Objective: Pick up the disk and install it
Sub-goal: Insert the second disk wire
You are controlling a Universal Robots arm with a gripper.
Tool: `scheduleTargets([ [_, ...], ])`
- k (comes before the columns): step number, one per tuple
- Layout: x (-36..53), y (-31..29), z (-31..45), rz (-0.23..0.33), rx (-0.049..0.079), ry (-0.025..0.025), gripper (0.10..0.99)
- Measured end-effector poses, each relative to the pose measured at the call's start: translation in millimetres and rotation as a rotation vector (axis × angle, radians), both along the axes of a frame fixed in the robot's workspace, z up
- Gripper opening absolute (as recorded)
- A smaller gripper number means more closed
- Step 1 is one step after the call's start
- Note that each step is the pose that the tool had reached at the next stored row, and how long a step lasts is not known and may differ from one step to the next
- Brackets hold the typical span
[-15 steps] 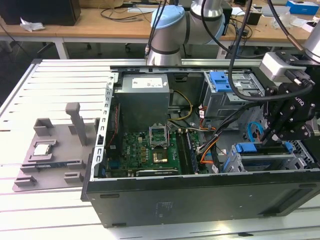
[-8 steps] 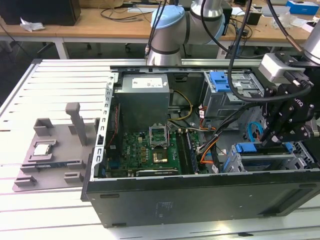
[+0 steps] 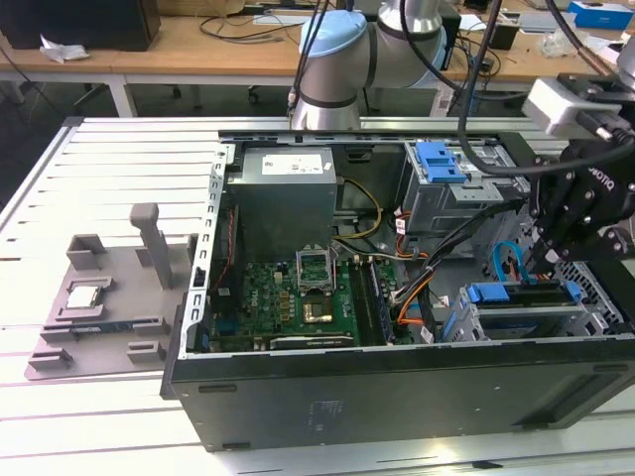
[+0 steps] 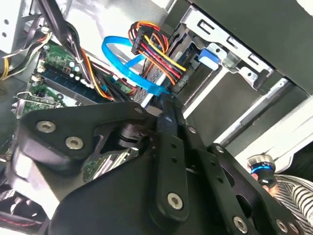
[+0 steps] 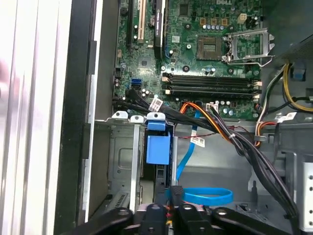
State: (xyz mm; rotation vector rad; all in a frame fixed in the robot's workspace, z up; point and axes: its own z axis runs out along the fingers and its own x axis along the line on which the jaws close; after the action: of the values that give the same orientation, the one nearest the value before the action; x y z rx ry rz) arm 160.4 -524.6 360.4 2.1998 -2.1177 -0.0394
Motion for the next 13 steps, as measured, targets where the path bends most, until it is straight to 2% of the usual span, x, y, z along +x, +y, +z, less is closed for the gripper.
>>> scheduleTargets([
  [1,0.0,0.8,4.7,0.000,0.000,0.0000,0.157],
  [2,0.0,1.4,8.2,0.000,0.000,-0.0001,0.106],
  [8,0.0,4.5,33.8,0.000,-0.001,-0.0007,0.106],
  [13,0.0,4.6,36.6,0.000,-0.001,-0.0006,0.106],
])
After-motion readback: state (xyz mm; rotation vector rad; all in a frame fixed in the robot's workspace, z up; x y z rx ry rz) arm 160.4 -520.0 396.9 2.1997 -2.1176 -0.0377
